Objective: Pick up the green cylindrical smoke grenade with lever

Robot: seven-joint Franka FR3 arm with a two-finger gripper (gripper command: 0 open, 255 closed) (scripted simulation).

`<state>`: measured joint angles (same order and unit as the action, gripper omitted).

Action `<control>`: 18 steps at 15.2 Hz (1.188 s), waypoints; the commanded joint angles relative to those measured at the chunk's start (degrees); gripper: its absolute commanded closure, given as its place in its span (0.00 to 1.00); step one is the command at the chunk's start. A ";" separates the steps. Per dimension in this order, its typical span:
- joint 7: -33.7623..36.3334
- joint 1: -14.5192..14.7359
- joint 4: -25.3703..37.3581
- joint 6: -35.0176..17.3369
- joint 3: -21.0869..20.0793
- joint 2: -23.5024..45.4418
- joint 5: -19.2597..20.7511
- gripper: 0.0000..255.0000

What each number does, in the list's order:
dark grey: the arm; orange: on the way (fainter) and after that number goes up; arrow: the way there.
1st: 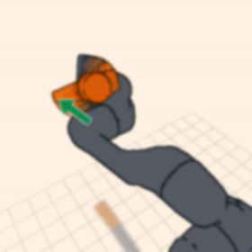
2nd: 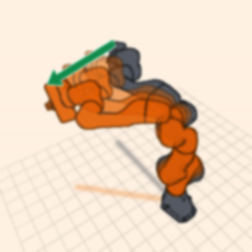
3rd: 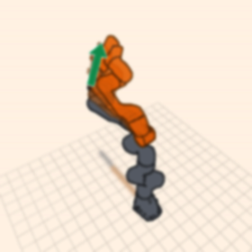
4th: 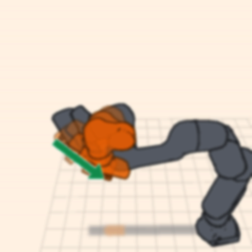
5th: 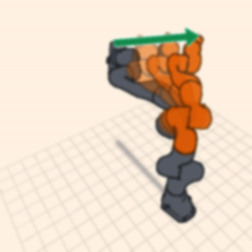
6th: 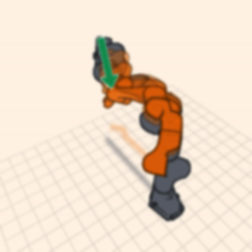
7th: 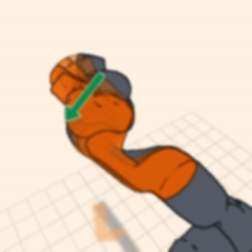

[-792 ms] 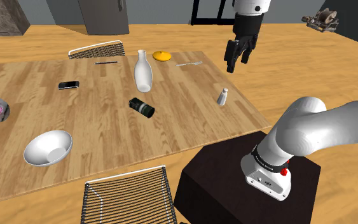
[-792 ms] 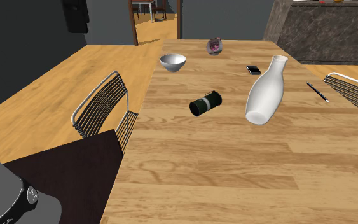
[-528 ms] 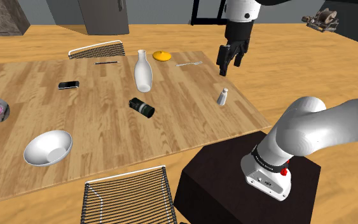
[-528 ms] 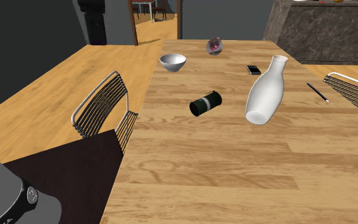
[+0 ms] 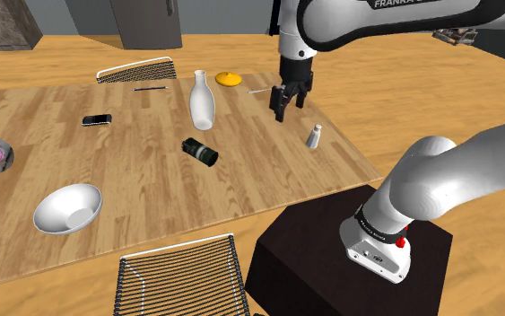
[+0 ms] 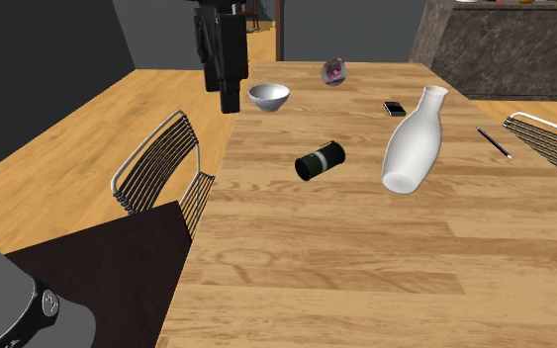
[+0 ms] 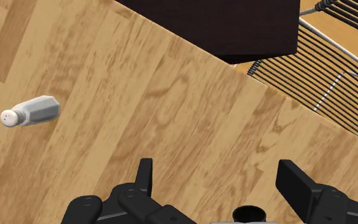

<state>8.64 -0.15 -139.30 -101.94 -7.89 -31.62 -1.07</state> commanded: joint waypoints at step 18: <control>11.41 0.90 15.86 -27.77 -6.18 39.79 10.77 0.00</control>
<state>19.13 0.50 -124.98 -128.67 -13.99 5.71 8.57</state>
